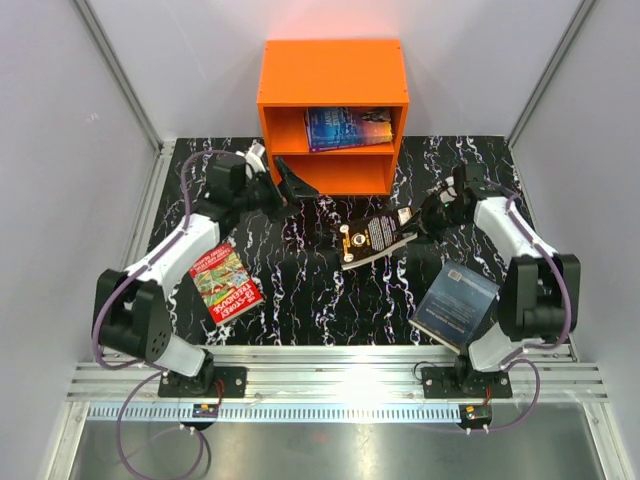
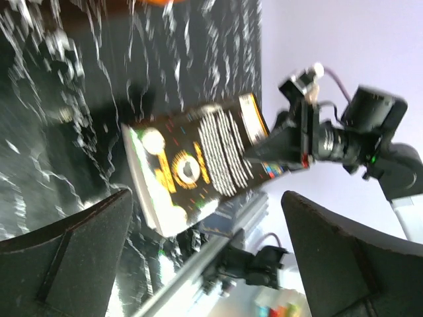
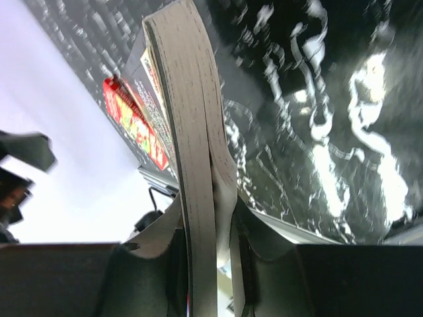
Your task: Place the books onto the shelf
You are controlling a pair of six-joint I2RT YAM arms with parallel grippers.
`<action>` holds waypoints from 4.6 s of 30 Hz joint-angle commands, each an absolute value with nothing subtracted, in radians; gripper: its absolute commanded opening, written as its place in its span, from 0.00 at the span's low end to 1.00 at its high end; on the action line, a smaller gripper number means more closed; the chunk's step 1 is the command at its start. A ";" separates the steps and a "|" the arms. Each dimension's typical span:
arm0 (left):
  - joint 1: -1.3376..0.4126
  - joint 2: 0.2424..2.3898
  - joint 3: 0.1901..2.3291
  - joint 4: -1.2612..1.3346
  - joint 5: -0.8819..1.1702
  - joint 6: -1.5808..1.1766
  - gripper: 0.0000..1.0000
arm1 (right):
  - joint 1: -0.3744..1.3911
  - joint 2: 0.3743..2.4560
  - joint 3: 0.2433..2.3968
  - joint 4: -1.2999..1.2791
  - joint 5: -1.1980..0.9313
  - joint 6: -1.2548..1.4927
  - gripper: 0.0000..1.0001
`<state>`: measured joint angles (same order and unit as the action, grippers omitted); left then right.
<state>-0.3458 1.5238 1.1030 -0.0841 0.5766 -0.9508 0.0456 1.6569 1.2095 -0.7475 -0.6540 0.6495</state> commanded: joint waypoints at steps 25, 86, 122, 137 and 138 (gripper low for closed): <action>-0.592 1.746 1.471 -0.374 0.930 -0.511 0.97 | 0.273 1.243 1.170 -0.833 -1.006 0.568 0.00; -0.511 1.988 1.332 0.547 0.399 -1.130 0.00 | 0.319 1.263 1.316 -1.203 -0.468 0.546 1.00; -0.497 2.113 1.689 -0.367 -0.120 -1.246 0.99 | 0.321 1.307 1.215 -1.174 -0.492 0.509 1.00; -0.639 1.869 1.556 -0.556 -0.192 -1.031 0.99 | 0.319 1.328 1.163 -1.078 -0.558 0.523 1.00; -0.682 1.859 1.524 -0.508 -0.174 -1.040 0.98 | 0.319 1.327 1.169 -1.081 -0.555 0.523 1.00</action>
